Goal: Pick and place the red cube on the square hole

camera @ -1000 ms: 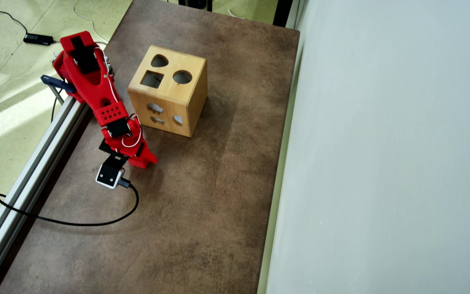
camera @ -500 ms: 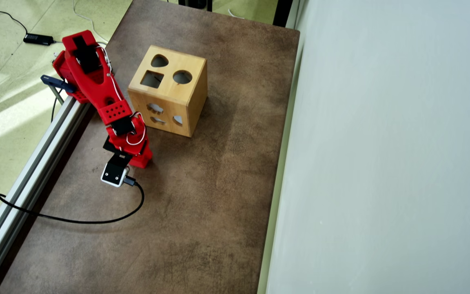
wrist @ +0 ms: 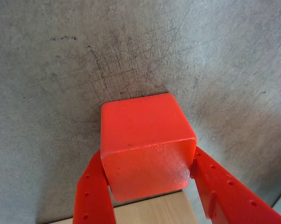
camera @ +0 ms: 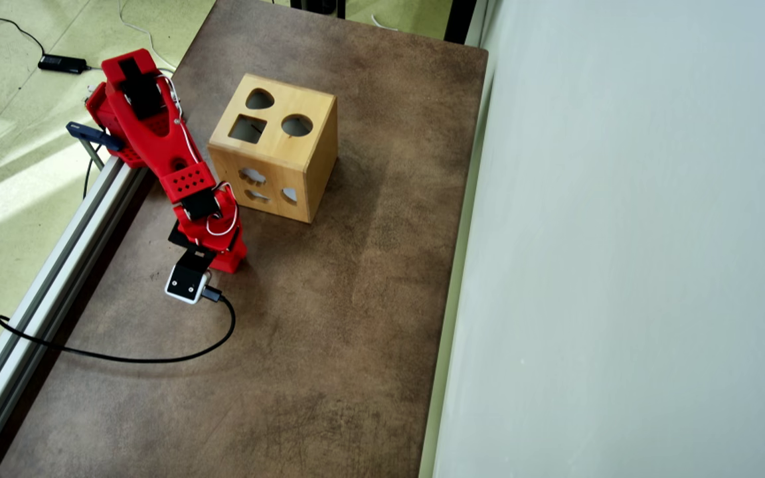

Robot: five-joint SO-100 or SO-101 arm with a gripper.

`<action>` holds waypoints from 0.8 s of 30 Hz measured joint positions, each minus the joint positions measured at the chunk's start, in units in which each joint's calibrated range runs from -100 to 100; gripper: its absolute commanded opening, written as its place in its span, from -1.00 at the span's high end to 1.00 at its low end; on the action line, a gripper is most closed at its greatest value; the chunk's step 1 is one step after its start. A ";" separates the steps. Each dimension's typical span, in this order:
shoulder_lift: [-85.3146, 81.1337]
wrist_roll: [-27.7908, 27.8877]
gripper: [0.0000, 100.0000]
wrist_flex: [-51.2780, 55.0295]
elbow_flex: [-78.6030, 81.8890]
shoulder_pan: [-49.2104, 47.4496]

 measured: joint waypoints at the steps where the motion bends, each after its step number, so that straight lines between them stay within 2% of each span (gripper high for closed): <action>1: 0.00 0.00 0.90 0.00 0.00 0.00; 7: -1.10 0.00 0.90 1.29 0.00 0.07; 24: -27.20 0.00 0.90 21.71 0.09 0.07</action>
